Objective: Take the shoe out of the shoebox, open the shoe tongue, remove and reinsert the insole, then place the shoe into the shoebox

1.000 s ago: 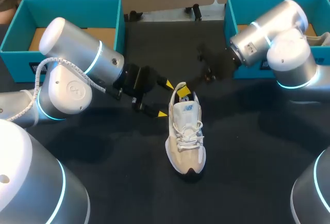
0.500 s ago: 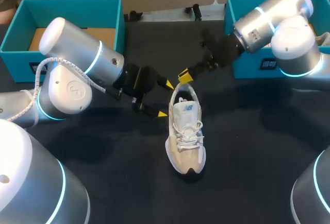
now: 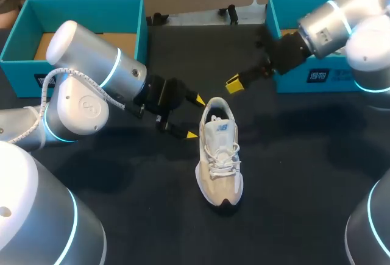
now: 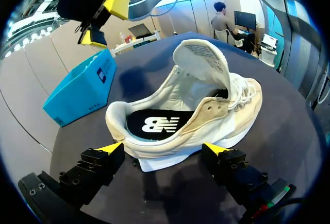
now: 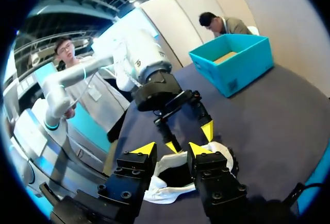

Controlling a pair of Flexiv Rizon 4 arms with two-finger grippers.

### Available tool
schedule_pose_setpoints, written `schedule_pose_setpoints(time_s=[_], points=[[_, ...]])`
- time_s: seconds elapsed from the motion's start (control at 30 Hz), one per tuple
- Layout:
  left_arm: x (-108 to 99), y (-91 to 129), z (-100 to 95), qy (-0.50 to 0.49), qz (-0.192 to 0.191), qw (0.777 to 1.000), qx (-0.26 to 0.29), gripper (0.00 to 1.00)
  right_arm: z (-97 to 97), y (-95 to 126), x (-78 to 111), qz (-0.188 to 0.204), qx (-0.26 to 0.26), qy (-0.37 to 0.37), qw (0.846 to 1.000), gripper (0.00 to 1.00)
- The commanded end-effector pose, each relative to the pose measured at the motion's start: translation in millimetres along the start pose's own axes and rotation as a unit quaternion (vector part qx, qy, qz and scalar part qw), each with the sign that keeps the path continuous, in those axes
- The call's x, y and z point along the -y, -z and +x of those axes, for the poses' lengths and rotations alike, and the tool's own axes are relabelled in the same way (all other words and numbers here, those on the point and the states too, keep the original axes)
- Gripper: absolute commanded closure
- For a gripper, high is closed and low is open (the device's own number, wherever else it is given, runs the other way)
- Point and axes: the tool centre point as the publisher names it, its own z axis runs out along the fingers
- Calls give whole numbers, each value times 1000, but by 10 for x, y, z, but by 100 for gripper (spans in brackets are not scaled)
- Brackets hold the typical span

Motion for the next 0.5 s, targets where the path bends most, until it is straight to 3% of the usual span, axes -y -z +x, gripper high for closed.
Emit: schedule_pose_setpoints(time_s=[0.03,0.17,0.2,0.27,0.5], points=[[2,-7,6,0,-1,1000,1,0,198,117,73,-25,36,6,999,65],[2,-7,6,0,-1,1000,1,0,196,92,-103,0,50,-14,999,85],[2,-7,6,0,-1,1000,1,0,187,101,-131,-7,49,-9,999,100],[2,-7,6,0,-1,1000,1,0,164,120,-151,-6,55,-9,998,100],[108,364,-42,-20,-1,1000,-12,0,123,149,-108,-21,78,-18,997,100]])
